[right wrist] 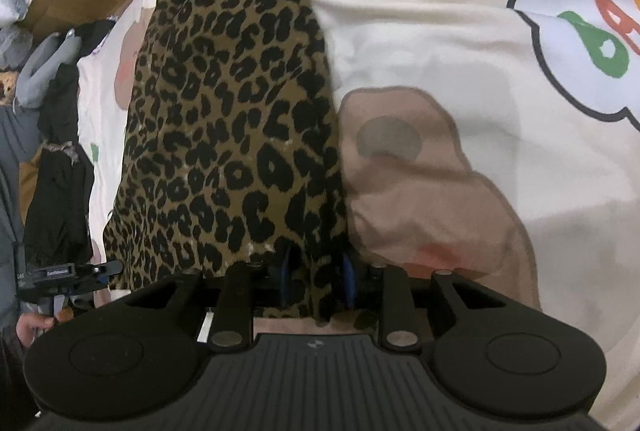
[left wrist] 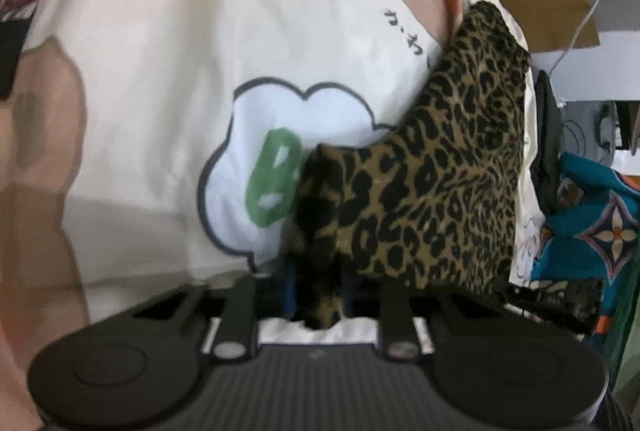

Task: Fold clothes
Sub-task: 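Grasp the edge of the folded leopard-print pants with both grippers, then lift the pants edge with both grippers and fold it over the rest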

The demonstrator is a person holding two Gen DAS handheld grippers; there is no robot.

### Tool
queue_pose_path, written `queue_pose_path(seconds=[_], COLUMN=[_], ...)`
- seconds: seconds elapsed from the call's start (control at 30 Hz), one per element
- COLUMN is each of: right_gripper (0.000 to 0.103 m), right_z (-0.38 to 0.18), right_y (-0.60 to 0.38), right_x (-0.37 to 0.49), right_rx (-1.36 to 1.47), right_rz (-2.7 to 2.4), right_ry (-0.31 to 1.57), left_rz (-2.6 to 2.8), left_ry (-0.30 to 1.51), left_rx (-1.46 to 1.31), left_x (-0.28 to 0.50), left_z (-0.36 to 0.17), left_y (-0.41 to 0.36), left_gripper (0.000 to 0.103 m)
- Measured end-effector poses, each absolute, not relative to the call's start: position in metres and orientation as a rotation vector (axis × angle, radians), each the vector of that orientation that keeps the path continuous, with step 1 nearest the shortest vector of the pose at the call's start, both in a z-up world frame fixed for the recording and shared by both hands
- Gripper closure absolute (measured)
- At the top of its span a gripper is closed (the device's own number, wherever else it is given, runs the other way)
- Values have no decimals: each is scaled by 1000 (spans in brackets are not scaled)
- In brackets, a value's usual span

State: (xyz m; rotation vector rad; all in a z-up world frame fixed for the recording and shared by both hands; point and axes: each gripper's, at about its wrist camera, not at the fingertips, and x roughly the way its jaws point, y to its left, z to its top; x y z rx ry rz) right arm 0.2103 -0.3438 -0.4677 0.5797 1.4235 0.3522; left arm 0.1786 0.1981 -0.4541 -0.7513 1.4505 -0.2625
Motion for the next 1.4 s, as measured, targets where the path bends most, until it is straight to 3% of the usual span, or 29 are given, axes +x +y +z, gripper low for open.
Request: queue_pose_path(seconds=[0.17,0.23,0.33,0.37,0.9,1.4], right_gripper=[76,75,96,97,99,99], right_z=[-471,-471,-468,-467,-404,-361], right_y=[-346,-343,-341,-342,-352,-382], right_x=[214,216,214,213,189,125], right_rx=[614,595,562,576,625,612], right_rz=[333,333,339,338,394,441], right_ry=[1419,1416,1409,1404,1298,1375], left_rz=[-251,-247,-272,-278,-374,-407], left_ry=[1443,1441,1435,1431,1313,1296], left_rx=[-729,-711,-675,-668,-648,-708], left_x=[183,185,184,182,162,103], left_z=[-455,-454,-448,-445,-373,-333], left_y=[194,191,189,189,191,190], left_gripper=[80,84,94,94,96,96])
